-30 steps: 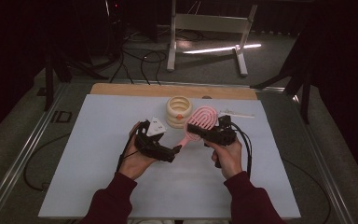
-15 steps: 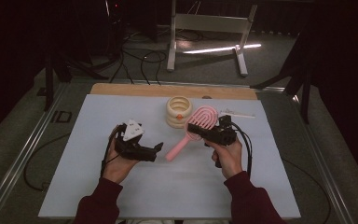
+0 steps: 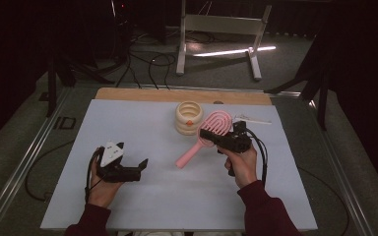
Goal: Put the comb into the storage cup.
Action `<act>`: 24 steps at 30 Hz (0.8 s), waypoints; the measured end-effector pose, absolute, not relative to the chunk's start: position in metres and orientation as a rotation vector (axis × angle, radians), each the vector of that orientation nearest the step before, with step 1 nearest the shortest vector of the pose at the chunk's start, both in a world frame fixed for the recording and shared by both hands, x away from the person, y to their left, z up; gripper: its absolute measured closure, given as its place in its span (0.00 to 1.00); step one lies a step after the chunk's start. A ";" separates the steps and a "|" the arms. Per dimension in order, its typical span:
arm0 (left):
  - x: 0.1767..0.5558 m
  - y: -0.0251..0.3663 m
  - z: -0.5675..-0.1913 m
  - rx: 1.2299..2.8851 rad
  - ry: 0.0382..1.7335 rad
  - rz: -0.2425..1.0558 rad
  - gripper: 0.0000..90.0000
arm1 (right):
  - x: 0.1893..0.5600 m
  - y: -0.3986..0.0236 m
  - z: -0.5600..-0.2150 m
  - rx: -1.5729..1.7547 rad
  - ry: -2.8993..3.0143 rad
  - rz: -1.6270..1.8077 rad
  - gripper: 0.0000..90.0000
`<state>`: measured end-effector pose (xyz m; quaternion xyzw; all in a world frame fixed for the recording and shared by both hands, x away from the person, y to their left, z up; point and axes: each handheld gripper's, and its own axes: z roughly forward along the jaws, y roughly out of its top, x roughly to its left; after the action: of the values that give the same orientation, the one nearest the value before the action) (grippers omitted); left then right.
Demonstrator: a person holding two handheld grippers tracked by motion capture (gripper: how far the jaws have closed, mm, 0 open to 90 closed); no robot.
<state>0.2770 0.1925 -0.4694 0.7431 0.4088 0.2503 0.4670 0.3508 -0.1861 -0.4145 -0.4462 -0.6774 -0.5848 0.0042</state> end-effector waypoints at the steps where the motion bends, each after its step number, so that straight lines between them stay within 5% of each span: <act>1: 0.274 0.197 -0.473 1.813 1.008 0.613 0.00 | 0.351 -0.186 -0.414 -1.398 -2.121 -1.834 0.69; 24: 0.229 0.237 -0.491 1.767 1.009 0.748 0.00 | 0.355 -0.188 -0.412 -1.419 -2.101 -1.866 0.69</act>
<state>0.2291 0.2372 -0.4914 0.7204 0.4113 0.3049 0.4678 0.3546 -0.1884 -0.4120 -0.4507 -0.6675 -0.5928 -0.0032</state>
